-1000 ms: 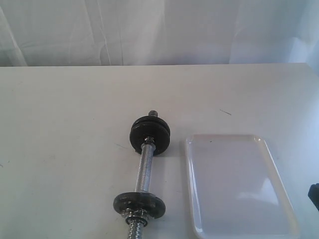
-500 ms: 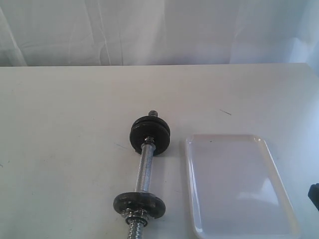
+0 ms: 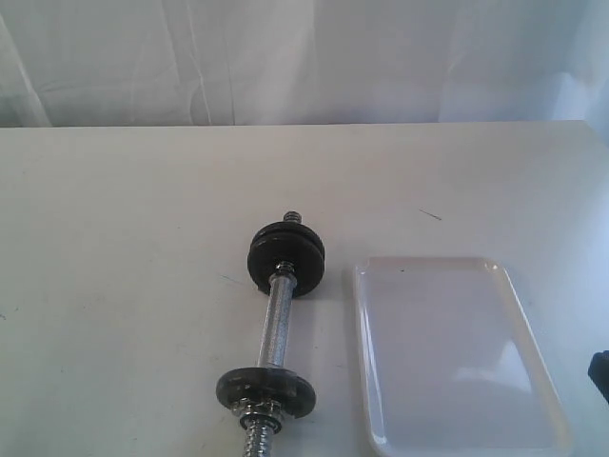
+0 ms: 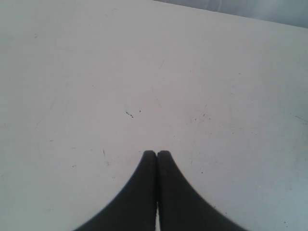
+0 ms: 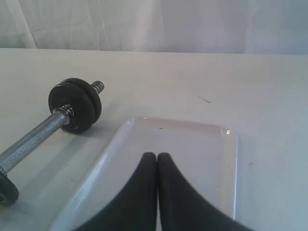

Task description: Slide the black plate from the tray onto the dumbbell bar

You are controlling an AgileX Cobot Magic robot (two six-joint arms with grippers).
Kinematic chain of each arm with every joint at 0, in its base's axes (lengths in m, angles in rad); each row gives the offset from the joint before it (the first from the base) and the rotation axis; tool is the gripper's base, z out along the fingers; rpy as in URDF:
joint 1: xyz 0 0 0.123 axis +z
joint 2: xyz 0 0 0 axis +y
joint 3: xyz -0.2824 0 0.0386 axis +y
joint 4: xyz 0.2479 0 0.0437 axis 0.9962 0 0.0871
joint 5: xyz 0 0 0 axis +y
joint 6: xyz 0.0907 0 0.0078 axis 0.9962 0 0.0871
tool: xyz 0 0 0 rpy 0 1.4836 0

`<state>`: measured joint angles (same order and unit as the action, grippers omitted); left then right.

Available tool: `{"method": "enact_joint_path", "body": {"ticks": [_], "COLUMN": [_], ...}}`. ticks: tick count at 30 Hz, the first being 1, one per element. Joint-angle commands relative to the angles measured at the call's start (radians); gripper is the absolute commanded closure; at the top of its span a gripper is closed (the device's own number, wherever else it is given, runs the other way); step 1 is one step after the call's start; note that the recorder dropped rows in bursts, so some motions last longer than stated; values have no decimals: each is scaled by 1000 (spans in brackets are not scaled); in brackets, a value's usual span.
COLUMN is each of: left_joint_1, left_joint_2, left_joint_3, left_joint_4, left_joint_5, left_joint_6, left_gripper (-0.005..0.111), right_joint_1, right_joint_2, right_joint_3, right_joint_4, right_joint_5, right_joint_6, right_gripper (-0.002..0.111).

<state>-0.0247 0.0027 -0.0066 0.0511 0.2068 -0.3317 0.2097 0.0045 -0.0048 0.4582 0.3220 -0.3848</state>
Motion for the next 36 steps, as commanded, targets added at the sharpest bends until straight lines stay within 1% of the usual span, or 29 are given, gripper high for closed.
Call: {"method": "enact_joint_path", "body": {"ticks": [1, 23, 24, 28, 29, 33, 36], "left_joint_1": [3, 3, 3, 3, 3, 3, 3], "left_joint_2": [-3, -3, -3, -3, -3, -3, -3], "left_joint_3": [7, 7, 7, 7, 7, 7, 7], "left_joint_4": [6, 17, 17, 17, 17, 10, 10], "left_joint_5": [3, 20, 20, 14, 7, 4, 4], "left_joint_6": [-1, 2, 19, 377, 428, 432, 368], "left_gripper": [107, 107, 107, 107, 107, 107, 107], "right_joint_1": [-2, -2, -2, -2, -2, -2, -2], "right_joint_2": [-4, -4, -4, -4, -4, -4, -4], "right_joint_3": [5, 5, 5, 5, 5, 5, 5], "right_joint_4": [-4, -4, -4, -4, -4, -4, -4], "right_joint_5": [-2, -2, -2, -2, -2, -2, -2], "right_joint_6": [0, 0, 0, 0, 0, 0, 0], "right_gripper": [108, 108, 108, 108, 108, 108, 108]}}
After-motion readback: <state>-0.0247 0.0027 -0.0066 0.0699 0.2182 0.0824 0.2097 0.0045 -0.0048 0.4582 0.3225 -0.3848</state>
